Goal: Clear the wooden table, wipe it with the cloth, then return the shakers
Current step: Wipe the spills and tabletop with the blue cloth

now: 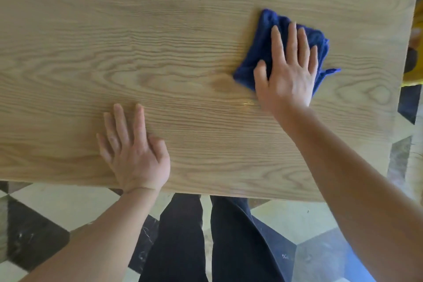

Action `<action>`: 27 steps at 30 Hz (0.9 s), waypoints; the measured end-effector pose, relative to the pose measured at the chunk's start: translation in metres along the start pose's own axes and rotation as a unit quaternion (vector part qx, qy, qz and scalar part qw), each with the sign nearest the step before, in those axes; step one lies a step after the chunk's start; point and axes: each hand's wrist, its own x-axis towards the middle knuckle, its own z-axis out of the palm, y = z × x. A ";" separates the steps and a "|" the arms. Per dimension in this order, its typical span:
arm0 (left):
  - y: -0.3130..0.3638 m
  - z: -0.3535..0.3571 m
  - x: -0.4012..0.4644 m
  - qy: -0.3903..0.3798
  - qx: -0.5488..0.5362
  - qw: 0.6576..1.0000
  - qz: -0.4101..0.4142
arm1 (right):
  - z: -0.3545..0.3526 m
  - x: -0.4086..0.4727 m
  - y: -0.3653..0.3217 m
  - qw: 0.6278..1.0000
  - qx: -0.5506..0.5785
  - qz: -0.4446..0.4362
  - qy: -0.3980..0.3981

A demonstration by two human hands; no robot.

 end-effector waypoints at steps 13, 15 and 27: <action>0.003 -0.004 0.000 -0.014 -0.002 1.000 -0.018 | 0.016 -0.098 -0.087 0.979 0.074 -0.167 -0.085; 0.002 -0.004 0.000 -0.031 0.012 0.999 -0.015 | 0.015 -0.121 -0.076 0.975 0.072 -0.185 -0.102; -0.065 -0.042 0.004 -0.114 -0.035 0.989 0.085 | 0.010 -0.156 -0.069 0.973 -0.001 -0.199 -0.119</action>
